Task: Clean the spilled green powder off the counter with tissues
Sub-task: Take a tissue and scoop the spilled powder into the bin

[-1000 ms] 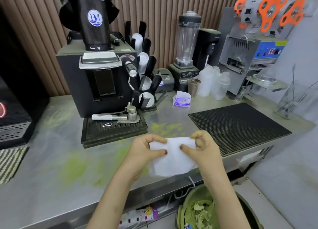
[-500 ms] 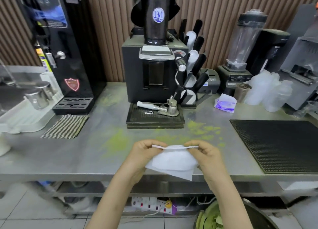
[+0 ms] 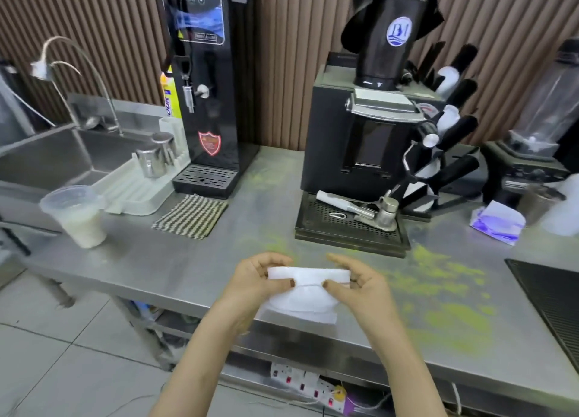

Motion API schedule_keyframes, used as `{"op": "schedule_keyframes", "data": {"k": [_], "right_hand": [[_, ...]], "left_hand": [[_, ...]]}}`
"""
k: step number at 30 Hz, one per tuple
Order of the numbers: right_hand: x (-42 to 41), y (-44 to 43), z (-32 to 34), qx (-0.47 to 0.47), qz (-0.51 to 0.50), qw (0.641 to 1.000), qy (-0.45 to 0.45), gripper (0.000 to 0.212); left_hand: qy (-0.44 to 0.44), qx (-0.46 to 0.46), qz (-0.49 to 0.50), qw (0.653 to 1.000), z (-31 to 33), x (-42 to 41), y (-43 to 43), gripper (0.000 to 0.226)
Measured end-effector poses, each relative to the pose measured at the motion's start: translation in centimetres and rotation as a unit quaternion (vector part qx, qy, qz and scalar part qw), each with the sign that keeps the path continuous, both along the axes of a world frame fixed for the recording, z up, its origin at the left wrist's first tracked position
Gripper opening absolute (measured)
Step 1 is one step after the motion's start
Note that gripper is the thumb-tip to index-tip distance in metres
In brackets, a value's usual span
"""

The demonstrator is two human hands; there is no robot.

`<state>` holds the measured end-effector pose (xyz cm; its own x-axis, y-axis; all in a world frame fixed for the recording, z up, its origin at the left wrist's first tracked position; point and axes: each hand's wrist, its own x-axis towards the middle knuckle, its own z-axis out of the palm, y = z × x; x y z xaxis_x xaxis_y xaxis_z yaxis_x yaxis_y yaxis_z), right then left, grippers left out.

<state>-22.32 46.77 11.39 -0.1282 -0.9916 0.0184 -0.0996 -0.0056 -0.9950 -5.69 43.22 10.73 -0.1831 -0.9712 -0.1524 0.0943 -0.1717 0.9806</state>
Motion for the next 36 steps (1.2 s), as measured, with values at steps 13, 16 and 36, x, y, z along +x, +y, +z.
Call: {"op": "schedule_keyframes", "data": {"k": [13, 16, 36], "right_hand": [[6.9, -13.6, -2.0, 0.040, -0.007, 0.997, 0.061, 0.038], [7.4, -15.5, -2.4, 0.052, -0.003, 0.997, 0.062, 0.024], [7.0, -21.2, -5.3, 0.127, -0.038, 0.987, 0.087, 0.023]], "left_hand": [[-0.084, -0.012, -0.063, 0.994, -2.1, 7.4, -15.3, 0.041], [-0.094, -0.007, -0.102, 0.990, -2.7, 8.3, -18.1, 0.029], [-0.150, -0.003, -0.176, 0.973, -6.6, 7.3, -25.4, 0.034]]}}
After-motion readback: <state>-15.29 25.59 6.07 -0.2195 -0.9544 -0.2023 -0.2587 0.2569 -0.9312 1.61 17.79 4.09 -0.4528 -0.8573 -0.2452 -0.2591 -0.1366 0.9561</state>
